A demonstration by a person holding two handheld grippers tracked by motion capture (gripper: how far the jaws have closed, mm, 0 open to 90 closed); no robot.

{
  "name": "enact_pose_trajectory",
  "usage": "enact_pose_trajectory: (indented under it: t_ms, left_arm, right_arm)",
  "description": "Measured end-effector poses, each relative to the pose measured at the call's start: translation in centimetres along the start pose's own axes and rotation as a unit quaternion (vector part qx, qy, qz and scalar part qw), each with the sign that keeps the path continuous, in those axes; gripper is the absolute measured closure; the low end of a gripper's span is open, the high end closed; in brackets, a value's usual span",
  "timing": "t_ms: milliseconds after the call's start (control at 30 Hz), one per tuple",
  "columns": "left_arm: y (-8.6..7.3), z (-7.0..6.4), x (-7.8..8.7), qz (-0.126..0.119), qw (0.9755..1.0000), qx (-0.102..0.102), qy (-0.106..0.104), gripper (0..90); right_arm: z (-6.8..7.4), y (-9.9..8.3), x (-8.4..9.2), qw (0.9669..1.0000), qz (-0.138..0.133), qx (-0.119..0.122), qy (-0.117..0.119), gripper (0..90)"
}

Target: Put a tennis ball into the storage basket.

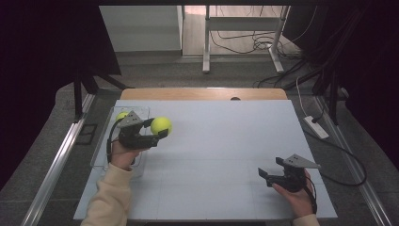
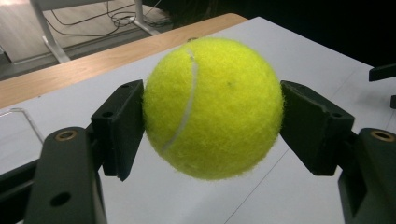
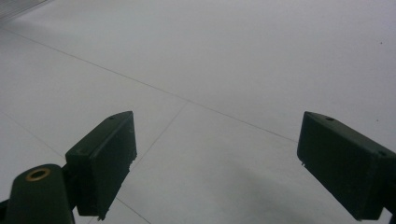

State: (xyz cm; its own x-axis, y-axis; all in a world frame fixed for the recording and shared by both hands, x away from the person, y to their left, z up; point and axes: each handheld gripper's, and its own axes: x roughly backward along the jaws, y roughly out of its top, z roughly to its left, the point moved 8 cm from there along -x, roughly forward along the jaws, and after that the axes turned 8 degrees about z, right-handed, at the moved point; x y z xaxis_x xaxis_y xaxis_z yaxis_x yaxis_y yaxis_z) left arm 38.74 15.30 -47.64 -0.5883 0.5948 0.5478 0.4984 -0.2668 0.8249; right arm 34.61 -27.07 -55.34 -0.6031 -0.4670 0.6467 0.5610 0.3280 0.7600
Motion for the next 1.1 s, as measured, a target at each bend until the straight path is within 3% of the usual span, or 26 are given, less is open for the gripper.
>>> enact_pose_trajectory:
  t_ms: [333,833,1100]
  left_arm:
    - [-0.4,1.5,0.7,-0.001,0.9997,0.01,0.022,27.2]
    - [-1.1,3.1,1.2,0.0,0.9989,0.028,0.038,27.2]
    - [-1.4,4.5,2.0,-0.004,0.9973,0.042,0.061,27.2]
  right_arm:
    - [0.0,0.0,0.0,1.0,0.002,0.001,-0.001,12.0]
    - [0.0,0.0,0.0,1.0,0.001,0.0,-0.001,12.0]
    - [0.0,0.0,-0.1,1.0,0.001,0.0,-0.001,12.0]
